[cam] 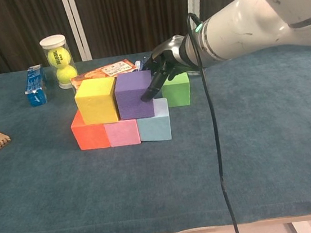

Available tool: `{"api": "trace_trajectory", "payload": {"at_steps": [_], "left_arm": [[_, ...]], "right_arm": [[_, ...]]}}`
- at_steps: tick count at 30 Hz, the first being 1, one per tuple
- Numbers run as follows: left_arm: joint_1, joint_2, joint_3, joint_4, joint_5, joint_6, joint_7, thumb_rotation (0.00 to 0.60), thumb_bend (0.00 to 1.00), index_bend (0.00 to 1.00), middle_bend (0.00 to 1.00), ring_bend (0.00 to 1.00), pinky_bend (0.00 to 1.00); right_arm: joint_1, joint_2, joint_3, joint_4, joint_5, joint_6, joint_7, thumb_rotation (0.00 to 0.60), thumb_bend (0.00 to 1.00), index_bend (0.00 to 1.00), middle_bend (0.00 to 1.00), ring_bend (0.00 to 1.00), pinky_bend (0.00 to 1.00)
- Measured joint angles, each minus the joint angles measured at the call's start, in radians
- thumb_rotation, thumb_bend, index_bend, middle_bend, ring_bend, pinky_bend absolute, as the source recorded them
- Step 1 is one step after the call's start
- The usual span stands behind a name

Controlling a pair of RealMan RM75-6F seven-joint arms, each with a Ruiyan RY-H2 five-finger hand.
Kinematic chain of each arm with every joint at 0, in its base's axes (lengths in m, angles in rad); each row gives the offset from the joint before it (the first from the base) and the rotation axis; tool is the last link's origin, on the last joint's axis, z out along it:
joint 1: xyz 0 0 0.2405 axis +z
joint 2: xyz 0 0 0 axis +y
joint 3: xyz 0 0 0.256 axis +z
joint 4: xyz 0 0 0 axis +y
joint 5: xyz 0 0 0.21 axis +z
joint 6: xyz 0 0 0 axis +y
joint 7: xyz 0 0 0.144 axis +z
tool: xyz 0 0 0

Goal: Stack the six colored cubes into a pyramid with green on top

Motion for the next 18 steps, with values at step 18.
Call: {"api": "trace_trajectory", "payload": {"at_steps": [18], "left_arm": [[0.002, -0.002, 0.001, 0.014, 0.003, -0.001, -0.020, 0.600, 0.13, 0.09, 0.04, 0.00, 0.05]], "right_arm": [[0.006, -0.028, 0.006, 0.027, 0.002, -0.002, -0.004, 0.600, 0.25, 0.43, 0.05, 0.00, 0.00]]}}
